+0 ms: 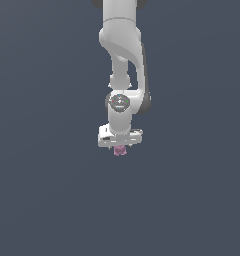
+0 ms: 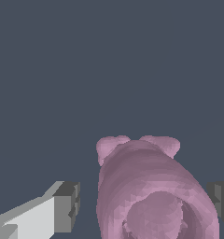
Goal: Pick up the object and move it to a goal position.
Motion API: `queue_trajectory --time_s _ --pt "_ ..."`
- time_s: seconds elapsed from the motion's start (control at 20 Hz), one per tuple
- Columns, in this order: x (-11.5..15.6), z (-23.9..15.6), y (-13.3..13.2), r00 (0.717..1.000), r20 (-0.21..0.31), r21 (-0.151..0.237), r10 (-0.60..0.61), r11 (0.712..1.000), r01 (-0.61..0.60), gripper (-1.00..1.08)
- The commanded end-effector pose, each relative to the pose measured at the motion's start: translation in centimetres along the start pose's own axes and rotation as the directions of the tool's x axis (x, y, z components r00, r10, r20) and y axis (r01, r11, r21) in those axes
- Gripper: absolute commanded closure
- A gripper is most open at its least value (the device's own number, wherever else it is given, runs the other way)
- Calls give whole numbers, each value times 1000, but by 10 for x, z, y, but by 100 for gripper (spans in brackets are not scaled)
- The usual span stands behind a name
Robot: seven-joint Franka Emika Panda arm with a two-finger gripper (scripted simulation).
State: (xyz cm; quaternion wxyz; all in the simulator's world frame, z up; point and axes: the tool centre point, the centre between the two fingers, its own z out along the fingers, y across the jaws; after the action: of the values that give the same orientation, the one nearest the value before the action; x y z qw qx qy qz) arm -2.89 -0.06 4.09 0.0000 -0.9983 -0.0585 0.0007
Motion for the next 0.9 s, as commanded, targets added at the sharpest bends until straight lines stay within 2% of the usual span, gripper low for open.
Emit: queue_trajectory --time_s 0.0,0.6,0.85 --pt "1 1 0 1000 -1 0 0 1000 0 108" --pt "1 -1 1 1000 -1 0 0 1000 0 108" --pt "1 -14 6 1000 -1 0 0 1000 0 108"
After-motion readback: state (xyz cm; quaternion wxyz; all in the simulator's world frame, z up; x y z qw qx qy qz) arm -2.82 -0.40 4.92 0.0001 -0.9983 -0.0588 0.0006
